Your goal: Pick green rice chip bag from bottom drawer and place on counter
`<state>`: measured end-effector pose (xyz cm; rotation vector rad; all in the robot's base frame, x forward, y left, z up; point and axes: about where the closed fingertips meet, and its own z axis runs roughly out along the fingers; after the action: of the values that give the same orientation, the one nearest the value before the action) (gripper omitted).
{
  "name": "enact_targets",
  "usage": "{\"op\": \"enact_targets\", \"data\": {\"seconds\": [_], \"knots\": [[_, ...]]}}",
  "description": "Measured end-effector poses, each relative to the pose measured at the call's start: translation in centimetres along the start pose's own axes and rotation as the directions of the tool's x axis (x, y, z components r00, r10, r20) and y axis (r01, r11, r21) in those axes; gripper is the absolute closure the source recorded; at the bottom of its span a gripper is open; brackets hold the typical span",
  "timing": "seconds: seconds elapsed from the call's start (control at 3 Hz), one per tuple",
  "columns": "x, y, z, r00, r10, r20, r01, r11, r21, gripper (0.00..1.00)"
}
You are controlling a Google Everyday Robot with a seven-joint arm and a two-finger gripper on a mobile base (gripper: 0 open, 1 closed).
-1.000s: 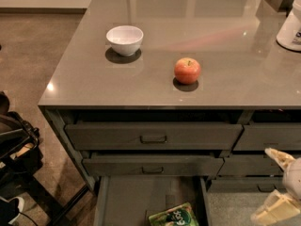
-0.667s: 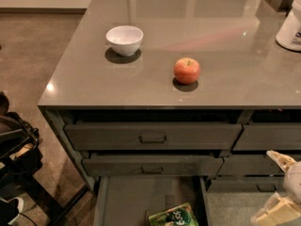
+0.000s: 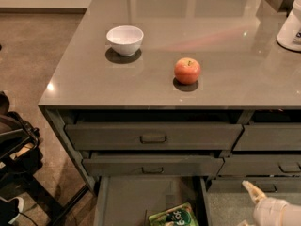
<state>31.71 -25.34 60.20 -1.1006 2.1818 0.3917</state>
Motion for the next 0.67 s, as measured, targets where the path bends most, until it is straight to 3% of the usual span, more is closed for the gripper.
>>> {"op": "enact_targets", "data": {"seconds": [0.33,0.67], "knots": [[1.61,0.31,2.9,0.999,-0.016,0.029,0.017,0.9996,-0.025,0.0],[1.63,0.42,2.88,1.0,-0.013,0.028,0.014,0.9995,-0.029,0.0]]}}
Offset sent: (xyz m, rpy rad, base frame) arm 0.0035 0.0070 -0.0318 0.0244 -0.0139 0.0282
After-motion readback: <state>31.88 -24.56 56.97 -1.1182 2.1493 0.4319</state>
